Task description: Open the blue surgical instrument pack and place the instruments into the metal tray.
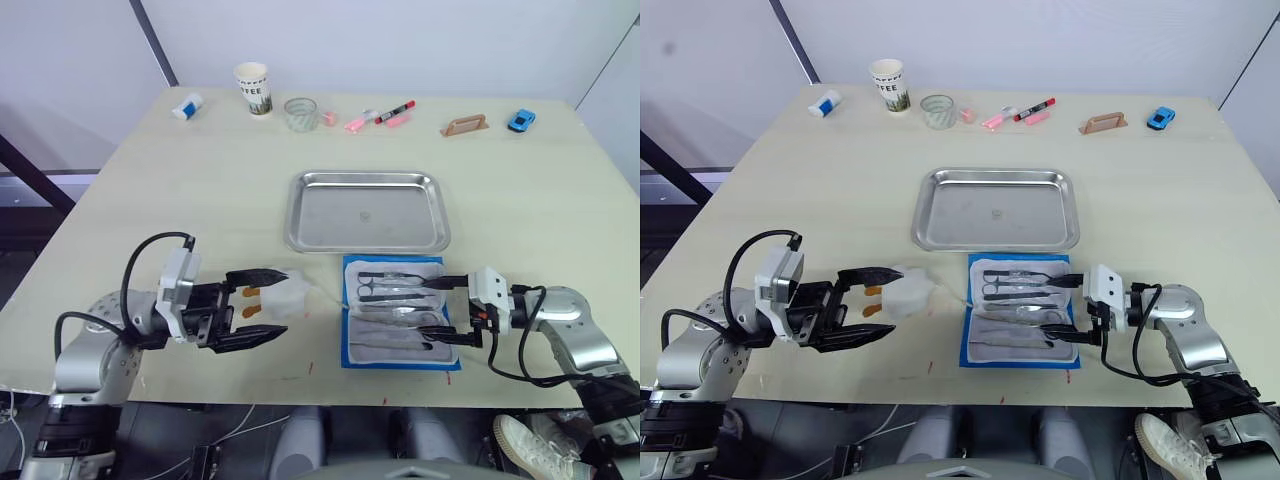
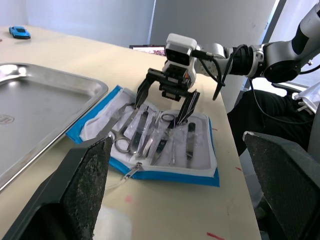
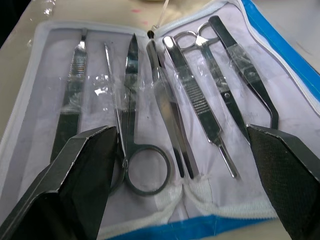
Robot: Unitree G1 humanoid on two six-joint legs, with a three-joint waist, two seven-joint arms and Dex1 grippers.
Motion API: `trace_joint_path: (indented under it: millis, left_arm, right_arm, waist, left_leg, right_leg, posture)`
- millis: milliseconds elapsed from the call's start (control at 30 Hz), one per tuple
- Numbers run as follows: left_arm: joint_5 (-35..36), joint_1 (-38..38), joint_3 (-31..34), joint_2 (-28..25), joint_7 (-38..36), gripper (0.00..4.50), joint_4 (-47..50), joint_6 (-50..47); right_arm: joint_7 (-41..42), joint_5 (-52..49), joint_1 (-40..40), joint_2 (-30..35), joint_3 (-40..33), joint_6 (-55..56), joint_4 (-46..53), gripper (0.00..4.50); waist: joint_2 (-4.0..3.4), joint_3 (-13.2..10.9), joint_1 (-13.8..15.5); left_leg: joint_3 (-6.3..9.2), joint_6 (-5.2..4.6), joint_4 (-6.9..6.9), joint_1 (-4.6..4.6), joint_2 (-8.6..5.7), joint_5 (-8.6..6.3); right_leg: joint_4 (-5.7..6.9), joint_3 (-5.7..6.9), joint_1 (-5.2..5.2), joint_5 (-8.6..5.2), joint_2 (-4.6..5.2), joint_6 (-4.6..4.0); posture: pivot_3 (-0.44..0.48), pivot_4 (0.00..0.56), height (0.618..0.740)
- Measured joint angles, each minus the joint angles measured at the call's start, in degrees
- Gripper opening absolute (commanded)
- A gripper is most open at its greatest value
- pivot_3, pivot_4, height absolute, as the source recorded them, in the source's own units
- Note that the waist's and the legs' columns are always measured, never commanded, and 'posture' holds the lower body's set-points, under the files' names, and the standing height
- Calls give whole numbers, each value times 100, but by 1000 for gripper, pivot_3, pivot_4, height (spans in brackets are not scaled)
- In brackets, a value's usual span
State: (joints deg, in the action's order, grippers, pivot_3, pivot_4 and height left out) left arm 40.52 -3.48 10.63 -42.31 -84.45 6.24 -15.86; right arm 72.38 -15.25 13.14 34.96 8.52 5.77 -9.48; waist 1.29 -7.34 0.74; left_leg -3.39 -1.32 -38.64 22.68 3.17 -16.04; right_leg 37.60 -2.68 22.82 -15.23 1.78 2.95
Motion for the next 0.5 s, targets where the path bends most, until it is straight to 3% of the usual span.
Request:
trace_joint_path:
  millis: [500]
  left_arm:
    - [-256,-103,-257,325,295,4500,-15,127]
  right_arm:
    - [87,104,219,-85,206,317,-592,4448]
  waist:
    - [30,22,0]
  left_leg:
    - [0,0,4,-23,2,0]
  right_leg:
    - [0,0,-17,-1,-1,-3]
  posture:
    - [0,150,740]
